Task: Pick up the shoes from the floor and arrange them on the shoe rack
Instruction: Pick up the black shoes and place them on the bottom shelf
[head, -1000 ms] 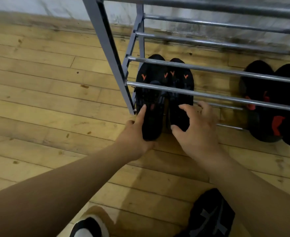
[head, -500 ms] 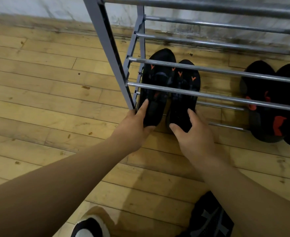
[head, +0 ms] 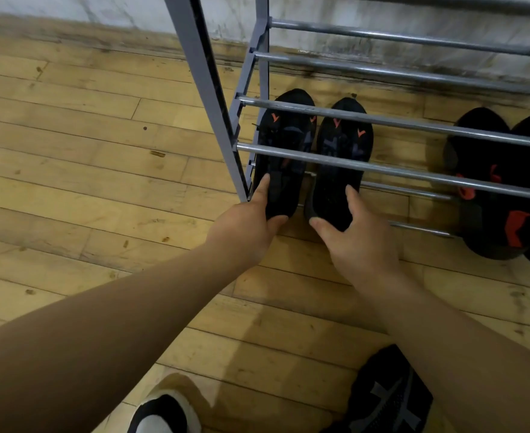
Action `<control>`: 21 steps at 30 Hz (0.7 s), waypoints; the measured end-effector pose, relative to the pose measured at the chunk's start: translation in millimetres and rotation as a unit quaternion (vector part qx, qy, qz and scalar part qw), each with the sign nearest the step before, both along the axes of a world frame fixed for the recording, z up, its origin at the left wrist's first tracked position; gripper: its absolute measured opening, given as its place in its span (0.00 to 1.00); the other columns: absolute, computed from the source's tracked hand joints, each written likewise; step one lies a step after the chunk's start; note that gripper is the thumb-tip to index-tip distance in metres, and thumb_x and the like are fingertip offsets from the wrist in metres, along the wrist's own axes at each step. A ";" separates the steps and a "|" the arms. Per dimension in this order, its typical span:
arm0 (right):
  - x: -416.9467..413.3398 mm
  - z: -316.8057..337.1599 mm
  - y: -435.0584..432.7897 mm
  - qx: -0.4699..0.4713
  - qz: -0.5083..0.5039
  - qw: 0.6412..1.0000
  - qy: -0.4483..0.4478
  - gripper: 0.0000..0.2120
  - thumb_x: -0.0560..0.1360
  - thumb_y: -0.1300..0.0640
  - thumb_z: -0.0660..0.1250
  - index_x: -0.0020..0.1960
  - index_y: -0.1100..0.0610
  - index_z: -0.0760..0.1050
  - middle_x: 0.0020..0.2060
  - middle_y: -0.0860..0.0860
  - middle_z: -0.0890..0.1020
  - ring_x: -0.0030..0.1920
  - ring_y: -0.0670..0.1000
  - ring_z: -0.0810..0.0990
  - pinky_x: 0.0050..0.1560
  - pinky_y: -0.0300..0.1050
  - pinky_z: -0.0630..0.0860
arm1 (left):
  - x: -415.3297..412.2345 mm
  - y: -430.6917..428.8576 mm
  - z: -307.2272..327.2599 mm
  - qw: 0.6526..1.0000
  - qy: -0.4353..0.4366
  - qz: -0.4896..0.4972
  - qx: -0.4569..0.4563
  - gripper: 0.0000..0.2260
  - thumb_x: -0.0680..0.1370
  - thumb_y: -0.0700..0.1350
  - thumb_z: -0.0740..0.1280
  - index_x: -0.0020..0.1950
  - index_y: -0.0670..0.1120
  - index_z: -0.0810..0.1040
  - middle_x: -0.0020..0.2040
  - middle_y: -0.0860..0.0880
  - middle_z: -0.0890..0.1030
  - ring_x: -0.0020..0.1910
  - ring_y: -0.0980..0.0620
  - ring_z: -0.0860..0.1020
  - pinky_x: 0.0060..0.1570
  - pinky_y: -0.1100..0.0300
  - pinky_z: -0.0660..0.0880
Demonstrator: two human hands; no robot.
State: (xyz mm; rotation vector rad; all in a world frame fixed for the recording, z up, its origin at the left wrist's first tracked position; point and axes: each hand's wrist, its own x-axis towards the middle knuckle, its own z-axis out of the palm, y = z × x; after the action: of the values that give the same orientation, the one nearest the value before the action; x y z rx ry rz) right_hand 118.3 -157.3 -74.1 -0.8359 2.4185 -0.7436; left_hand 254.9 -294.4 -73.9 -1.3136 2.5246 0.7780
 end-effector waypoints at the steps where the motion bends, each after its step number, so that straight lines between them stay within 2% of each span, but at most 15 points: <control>1: -2.4 1.0 -4.1 0.001 -0.007 1.000 -0.003 0.41 0.76 0.36 0.68 0.82 0.47 0.54 0.78 0.47 0.65 0.77 0.51 0.65 0.73 0.51 0.68 | -1.3 -1.2 0.9 1.000 0.000 0.005 0.002 0.38 0.84 0.61 0.60 0.84 0.57 0.39 0.52 0.46 0.83 0.44 0.48 0.80 0.40 0.52 0.79; 8: -7.7 -2.7 -4.1 0.014 0.019 1.000 0.007 0.42 0.76 0.36 0.69 0.82 0.47 0.54 0.79 0.47 0.63 0.78 0.51 0.63 0.74 0.49 0.66 | -3.2 -4.1 1.4 1.000 -0.006 0.000 0.000 0.38 0.83 0.61 0.61 0.84 0.58 0.40 0.55 0.46 0.84 0.45 0.47 0.80 0.41 0.51 0.79; 13: -6.8 -8.5 -1.5 -0.011 0.038 0.999 -0.011 0.42 0.75 0.35 0.68 0.82 0.46 0.53 0.80 0.48 0.61 0.79 0.51 0.60 0.75 0.56 0.66 | -3.4 -5.3 -0.2 1.000 -0.010 -0.004 -0.004 0.38 0.83 0.62 0.62 0.84 0.59 0.40 0.54 0.46 0.84 0.47 0.46 0.82 0.44 0.48 0.82; 17: -5.6 -2.9 1.4 -0.011 0.060 0.998 -0.019 0.42 0.75 0.36 0.69 0.81 0.41 0.50 0.81 0.48 0.58 0.79 0.51 0.61 0.73 0.56 0.70 | 2.7 -3.0 4.6 0.999 0.013 0.013 0.037 0.39 0.82 0.62 0.63 0.83 0.62 0.38 0.56 0.47 0.83 0.47 0.48 0.81 0.45 0.49 0.82; 21: 4.7 13.2 31.2 -0.026 0.059 0.998 0.011 0.39 0.75 0.40 0.71 0.79 0.40 0.53 0.76 0.44 0.62 0.72 0.48 0.68 0.67 0.50 0.73 | 28.5 24.4 10.0 0.997 0.057 0.030 0.035 0.42 0.80 0.64 0.64 0.82 0.64 0.36 0.68 0.48 0.77 0.61 0.48 0.79 0.57 0.48 0.79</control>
State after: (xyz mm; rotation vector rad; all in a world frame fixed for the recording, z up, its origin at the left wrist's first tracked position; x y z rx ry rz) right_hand 122.9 -126.1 -60.8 -1.0037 2.3534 -0.7593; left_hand 283.4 -270.0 -63.9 -1.3635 2.5297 0.9701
